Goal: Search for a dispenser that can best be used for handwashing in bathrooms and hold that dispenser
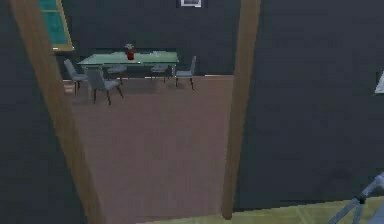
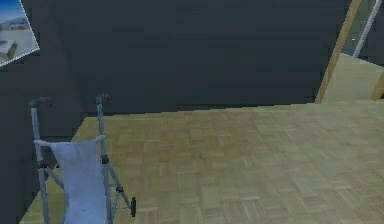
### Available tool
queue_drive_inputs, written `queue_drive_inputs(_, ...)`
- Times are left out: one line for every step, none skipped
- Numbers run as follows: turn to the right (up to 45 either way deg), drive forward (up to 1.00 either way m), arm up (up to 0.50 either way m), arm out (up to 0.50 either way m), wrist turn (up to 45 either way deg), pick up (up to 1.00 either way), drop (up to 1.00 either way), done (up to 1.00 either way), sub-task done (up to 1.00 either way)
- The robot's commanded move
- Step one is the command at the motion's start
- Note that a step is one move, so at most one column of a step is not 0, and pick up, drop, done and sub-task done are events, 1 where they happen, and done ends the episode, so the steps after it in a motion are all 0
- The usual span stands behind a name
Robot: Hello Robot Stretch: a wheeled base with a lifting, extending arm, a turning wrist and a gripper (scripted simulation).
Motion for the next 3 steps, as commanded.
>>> queue_drive_inputs(3.0,0.0,0.0,0.0,0.0,0.0,0.0,0.0,0.0)
queue_drive_inputs(0.0,0.05,0.0,0.0,0.0,0.0,0.0,0.0,0.0)
queue_drive_inputs(-12.0,0.0,0.0,0.0,0.0,0.0,0.0,0.0,0.0)
